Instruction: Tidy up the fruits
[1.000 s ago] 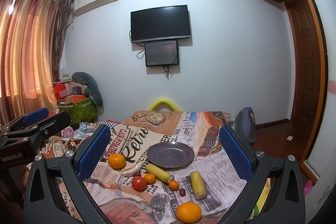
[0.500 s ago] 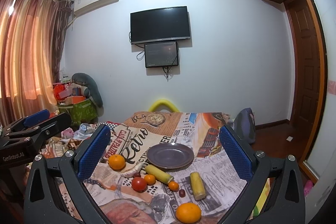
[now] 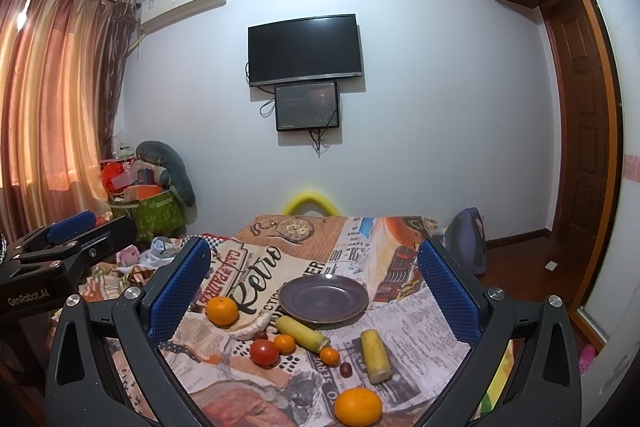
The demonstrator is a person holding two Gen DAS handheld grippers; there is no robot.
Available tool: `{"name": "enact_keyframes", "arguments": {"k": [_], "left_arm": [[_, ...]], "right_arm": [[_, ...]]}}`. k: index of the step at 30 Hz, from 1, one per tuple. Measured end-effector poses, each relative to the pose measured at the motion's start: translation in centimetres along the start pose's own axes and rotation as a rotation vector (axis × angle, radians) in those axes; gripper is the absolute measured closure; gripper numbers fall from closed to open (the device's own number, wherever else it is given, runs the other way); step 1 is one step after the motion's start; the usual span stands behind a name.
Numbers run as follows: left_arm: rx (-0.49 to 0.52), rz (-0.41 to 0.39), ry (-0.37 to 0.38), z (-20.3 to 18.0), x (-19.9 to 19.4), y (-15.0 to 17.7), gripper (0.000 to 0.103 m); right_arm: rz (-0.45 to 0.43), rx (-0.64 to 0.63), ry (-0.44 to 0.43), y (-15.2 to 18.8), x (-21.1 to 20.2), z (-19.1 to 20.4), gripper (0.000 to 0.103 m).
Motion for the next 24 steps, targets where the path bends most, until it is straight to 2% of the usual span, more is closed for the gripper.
{"name": "enact_keyframes", "arguments": {"k": [15,20,24], "left_arm": [[-0.001,-0.005,0.018,0.1,0.1,0.0,0.001],[0.019,0.017,0.017,0.0,0.7,0.2,0.015],[0.009,0.05,0.016,0.4,1.9,0.6,0.019]], "right_arm": [[-0.006,-0.02,0.013,0.2,0.1,0.1,0.0],[0.022,-0.028,0.031,0.7,0.8,-0.3,0.001],[0.062,-0.037,0.034,1.6,1.7,-0.8,0.008]]}}
Point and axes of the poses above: each gripper's, at about its wrist camera, not at the fingertips, and x roughly the way its jaws point, z to its left, y to its underside, the point moved 2 cm from there along x, roughly the way its jaws point, and after that the axes turned 3 degrees about x, right-handed, at the moved point
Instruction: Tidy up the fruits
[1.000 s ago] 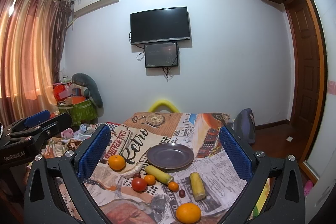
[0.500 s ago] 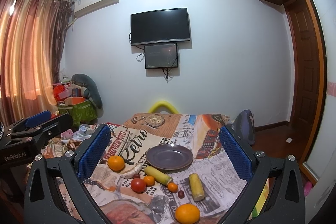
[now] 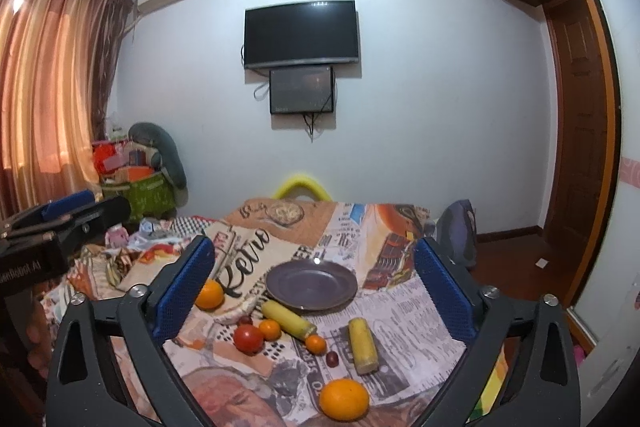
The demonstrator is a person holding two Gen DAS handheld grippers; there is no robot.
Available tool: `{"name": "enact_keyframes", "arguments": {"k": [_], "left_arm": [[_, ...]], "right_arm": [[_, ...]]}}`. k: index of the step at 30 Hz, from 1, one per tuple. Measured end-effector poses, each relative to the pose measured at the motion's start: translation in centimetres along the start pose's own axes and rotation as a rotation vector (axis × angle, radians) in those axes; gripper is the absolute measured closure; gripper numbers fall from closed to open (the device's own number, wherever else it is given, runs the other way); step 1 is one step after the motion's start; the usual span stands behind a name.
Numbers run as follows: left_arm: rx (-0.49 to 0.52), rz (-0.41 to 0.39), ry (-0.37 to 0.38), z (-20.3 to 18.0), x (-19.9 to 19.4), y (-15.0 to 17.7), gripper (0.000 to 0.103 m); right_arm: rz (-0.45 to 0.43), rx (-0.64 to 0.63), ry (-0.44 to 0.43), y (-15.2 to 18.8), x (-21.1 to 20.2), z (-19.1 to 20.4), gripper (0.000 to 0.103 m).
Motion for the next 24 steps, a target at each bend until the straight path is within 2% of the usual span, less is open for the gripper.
{"name": "enact_keyframes", "arguments": {"k": [7,11,18,24], "left_arm": [[-0.009,0.084,-0.016,1.8,3.2,0.9,0.026],[-0.004,0.164,-0.025,3.0,5.7,2.3,0.033],[0.005,0.318,-0.027,4.2,10.0,5.6,0.034],[0.003,0.436,0.007,4.3,12.5,8.6,0.034]], "right_arm": [[0.173,0.017,0.015,2.8,3.7,-2.3,0.022],[0.293,0.001,0.036,5.4,6.1,-3.5,0.028],[0.474,0.023,0.031,9.6,8.4,-4.9,0.029],[0.587,0.085,0.019,12.6,10.4,-6.2,0.029]]}}
Point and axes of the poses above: each gripper's, at about its wrist camera, not at the fingertips, and x roughly the way its jaws point, z to its left, y to its underside, the point moved 2 cm from there along x, roughly the way its jaws point, and after that the axes turned 3 degrees about x, right-handed, at the moved point
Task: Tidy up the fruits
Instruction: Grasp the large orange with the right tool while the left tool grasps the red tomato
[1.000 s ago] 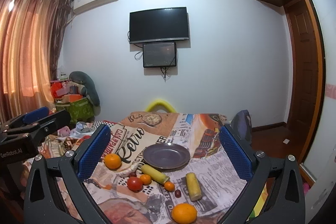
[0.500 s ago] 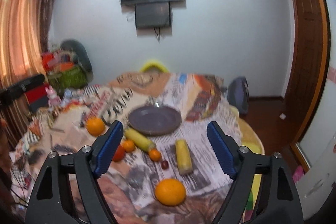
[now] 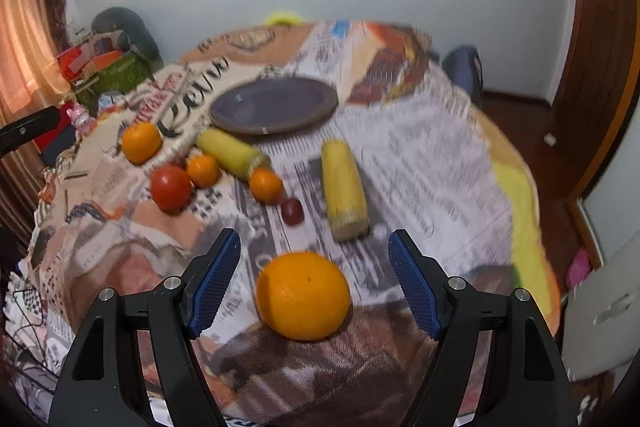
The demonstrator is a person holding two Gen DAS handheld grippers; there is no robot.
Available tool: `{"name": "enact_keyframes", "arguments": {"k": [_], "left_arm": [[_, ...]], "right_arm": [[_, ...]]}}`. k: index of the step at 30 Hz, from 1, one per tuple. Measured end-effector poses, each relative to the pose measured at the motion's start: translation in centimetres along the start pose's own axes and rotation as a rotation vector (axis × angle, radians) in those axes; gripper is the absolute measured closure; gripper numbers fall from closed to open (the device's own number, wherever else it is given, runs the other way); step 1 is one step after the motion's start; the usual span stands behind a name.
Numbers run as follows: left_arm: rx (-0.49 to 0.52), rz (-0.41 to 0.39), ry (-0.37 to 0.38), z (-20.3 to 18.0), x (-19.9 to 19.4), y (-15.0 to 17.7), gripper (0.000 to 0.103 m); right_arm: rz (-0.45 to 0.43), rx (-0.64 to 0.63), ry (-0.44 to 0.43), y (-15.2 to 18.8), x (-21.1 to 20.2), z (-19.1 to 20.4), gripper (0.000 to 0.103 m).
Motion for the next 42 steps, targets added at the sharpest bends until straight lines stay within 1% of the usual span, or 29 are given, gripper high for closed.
{"name": "enact_keyframes", "arguments": {"k": [6,10,15,17,22,30,35,38,40,41,42], "left_arm": [[0.005,0.083,0.031,-0.5,2.8,1.1,0.034],[0.016,0.145,0.048,-1.1,4.8,2.1,0.033],[0.02,0.218,0.064,-1.6,7.3,3.1,0.031],[0.022,0.241,0.069,-1.7,8.2,3.4,0.031],[0.018,0.275,0.09,-2.1,9.9,3.7,0.031],[0.022,0.307,0.103,-2.7,12.7,3.5,0.031],[0.009,0.317,0.12,-2.8,13.9,3.4,0.032],[0.012,0.312,0.124,-2.9,14.5,3.3,0.039],[0.007,0.315,0.132,-2.9,14.8,3.3,0.047],[0.002,0.317,0.135,-2.9,14.9,3.3,0.053],[-0.002,0.319,0.139,-2.8,15.0,3.3,0.053]], "right_arm": [[0.105,0.014,-0.031,1.5,2.6,-0.5,0.029],[0.156,0.03,-0.051,2.3,3.9,-0.7,0.029],[0.186,0.036,-0.064,2.8,5.0,-0.6,0.03],[0.188,0.041,-0.098,2.8,5.0,-0.5,0.04],[0.18,0.027,-0.081,2.3,4.9,-0.1,0.041],[0.094,0.01,-0.084,-0.9,4.1,0.1,0.041],[0.066,0.025,-0.084,-2.5,4.3,-0.1,0.041],[0.053,0.029,-0.089,-3.3,4.5,-0.2,0.041],[0.048,0.028,-0.088,-3.7,4.7,-0.2,0.041],[0.046,0.03,-0.089,-3.7,4.7,-0.3,0.041],[0.044,0.031,-0.089,-3.9,4.8,-0.3,0.041]]}}
Point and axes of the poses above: each gripper's, at about its wrist camera, not at the fingertips, and x roughly the way its jaws point, z to its left, y to its underside, the point moved 2 cm from there along x, roughly the way its jaws point, and after that the axes turned 3 degrees about x, right-handed, at the moved point
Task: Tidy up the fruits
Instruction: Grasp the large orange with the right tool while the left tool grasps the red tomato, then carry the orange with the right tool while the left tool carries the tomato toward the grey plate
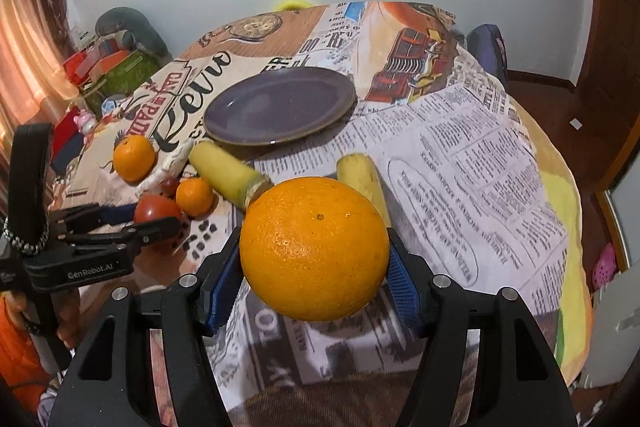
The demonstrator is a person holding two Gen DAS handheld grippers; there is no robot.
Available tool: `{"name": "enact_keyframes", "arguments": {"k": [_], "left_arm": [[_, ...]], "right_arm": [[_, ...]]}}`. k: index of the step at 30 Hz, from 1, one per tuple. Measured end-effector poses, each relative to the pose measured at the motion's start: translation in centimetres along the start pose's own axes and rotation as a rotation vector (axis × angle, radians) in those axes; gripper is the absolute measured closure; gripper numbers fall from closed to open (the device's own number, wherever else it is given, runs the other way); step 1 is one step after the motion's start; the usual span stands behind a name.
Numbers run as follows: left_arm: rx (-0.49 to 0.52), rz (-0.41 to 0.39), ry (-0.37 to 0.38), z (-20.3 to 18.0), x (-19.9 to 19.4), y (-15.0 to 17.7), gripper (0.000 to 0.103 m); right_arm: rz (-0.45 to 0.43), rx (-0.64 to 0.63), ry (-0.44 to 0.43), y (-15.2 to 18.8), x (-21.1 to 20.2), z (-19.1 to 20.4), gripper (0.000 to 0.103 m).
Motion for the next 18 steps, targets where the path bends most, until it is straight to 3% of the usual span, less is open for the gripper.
{"name": "enact_keyframes", "arguments": {"k": [9,18], "left_arm": [[0.0,-0.026,-0.009,0.0,-1.0,-0.1,0.055],[-0.005,-0.14,-0.026,0.3,-5.0,-2.1,0.055]], "right_arm": [[-0.011,0.006,-0.005,-0.9,0.2,-0.1,0.041],[-0.076,-0.018,-0.004,-3.1,-0.9,0.5,0.041]]}}
Point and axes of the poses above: each gripper's, at about its wrist camera, not at the fingertips, and x roughly the way its jaws point, z to its left, y to its underside, the point moved 2 cm from there along x, roughly the way its jaws point, and after that the axes turned 3 degrees about x, right-handed, at the moved point
